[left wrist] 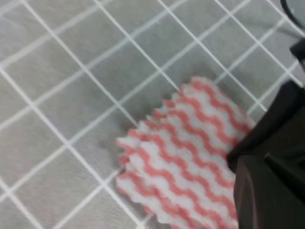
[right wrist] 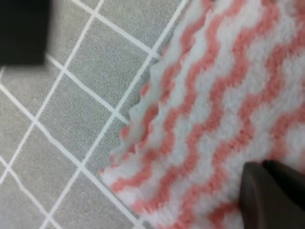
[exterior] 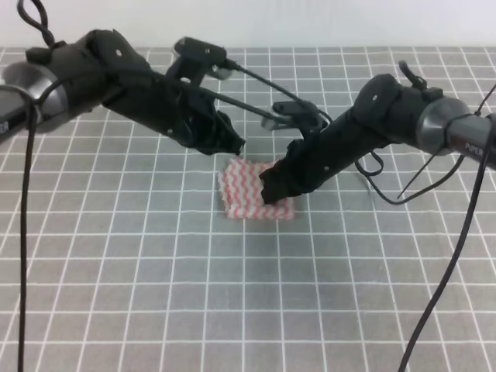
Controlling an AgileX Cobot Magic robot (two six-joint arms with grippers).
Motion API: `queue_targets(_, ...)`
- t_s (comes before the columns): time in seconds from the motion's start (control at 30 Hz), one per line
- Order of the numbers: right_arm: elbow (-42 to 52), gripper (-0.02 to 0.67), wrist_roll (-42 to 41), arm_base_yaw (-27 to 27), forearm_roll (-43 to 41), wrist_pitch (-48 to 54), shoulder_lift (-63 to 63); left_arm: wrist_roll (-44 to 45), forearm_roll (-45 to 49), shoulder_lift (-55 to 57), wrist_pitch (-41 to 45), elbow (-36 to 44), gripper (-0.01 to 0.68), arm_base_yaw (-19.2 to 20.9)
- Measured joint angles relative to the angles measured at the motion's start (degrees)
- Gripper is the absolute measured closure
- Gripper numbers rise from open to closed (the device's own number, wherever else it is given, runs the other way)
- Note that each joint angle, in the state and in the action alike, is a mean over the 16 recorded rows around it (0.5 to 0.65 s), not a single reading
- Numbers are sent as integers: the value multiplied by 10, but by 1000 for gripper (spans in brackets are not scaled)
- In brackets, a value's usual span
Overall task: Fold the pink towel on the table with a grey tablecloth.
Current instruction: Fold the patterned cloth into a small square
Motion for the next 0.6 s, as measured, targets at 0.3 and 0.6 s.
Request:
queue_targets(0.3, -9, 665, 6, -9, -35, -16, -6, 55, -47, 25, 66, 1, 673, -2)
queue_targets(0.6, -13, 665, 17, -15, -68, -34, 3, 77, -62, 56, 112, 1, 673, -5)
